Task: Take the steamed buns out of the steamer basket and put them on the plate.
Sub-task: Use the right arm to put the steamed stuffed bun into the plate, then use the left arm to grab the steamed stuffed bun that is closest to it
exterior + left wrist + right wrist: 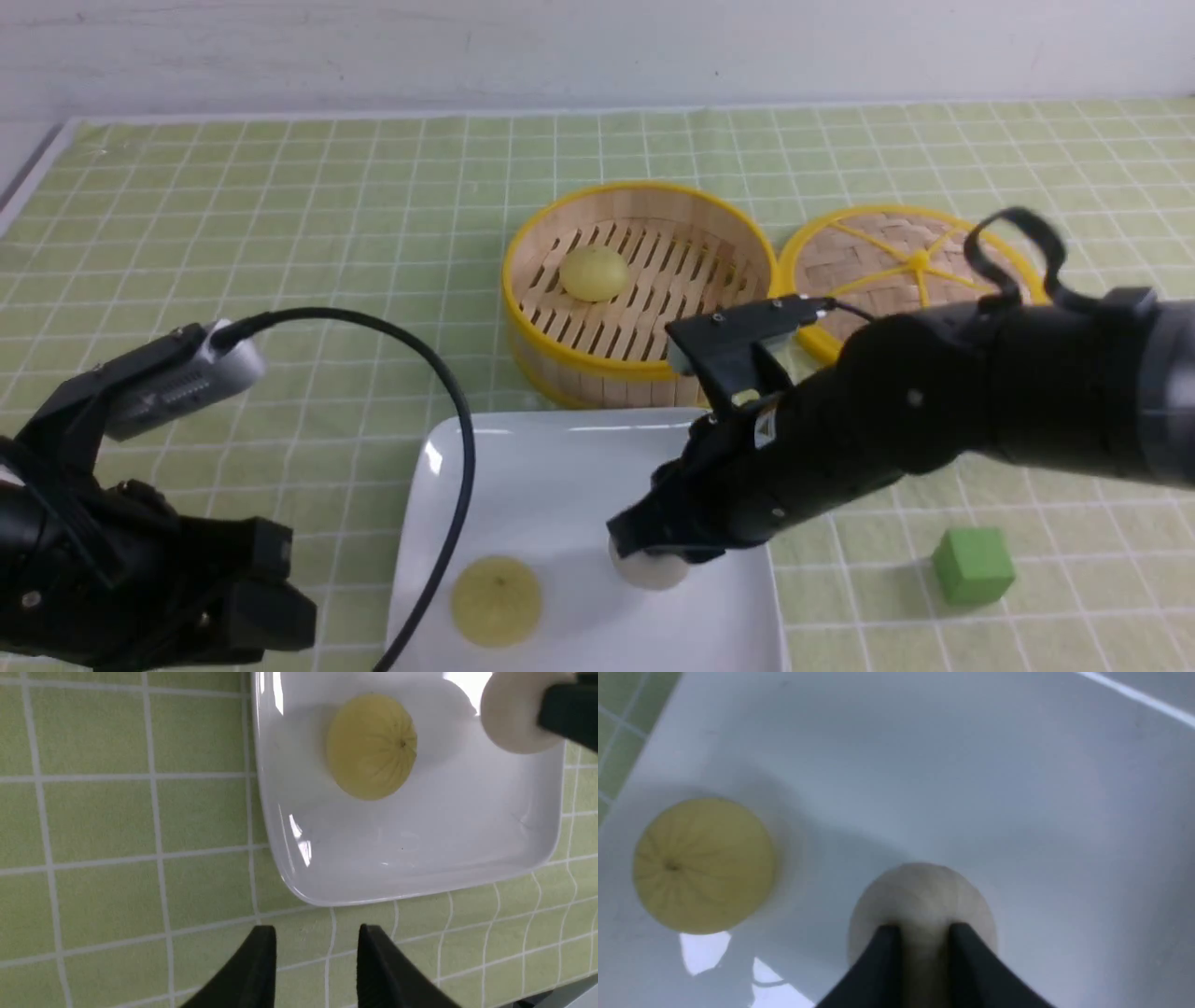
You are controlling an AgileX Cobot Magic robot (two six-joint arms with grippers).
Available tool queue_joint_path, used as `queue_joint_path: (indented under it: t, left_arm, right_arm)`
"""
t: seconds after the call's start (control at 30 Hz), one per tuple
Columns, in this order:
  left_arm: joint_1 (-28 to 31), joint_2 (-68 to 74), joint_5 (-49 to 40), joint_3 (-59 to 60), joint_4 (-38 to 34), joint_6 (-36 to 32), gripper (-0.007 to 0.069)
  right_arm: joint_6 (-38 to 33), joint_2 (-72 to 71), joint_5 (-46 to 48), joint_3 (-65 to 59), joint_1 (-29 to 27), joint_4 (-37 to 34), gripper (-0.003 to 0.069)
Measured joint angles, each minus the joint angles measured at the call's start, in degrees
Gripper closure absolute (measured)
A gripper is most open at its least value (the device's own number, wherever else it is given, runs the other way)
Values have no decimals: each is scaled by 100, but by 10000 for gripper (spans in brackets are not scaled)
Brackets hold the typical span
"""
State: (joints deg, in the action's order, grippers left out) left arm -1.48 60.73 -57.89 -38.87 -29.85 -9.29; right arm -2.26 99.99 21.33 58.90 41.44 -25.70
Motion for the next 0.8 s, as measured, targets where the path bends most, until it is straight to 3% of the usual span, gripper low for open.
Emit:
queue_joint_path:
  t: [0.1,0.17,0.3,0.4,0.47,0.57,0.7,0.8]
  left_arm:
    - [0,0,137,0,0,0,349]
    - [0,0,186,0,0,0,349]
    - [0,0,363,0,0,0,349]
    - [0,0,813,0,-13,0,369]
    - [0,49,1131,-25,-62,0,409]
    - [0,407,1151,-368,-114,-23,524]
    - [0,1275,692,-1201,-144,-243,619]
    - [-167,1953,400,-1928,-61,-150,622]
  right_arm:
    - [6,14,118,22,-54,-99,294]
    - [18,-203,688,243,-199,-201,207]
    - [1,-1001,2028,846,-570,-26,167]
    - [6,-1873,2880,1066,-805,513,267]
    - [79,-2321,3410,1029,-910,844,382]
    - [358,-3215,3942,533,-970,1371,617]
    - [557,-4076,3915,-295,-970,1609,673]
    - [624,-4639,3583,-975,-970,1770,673]
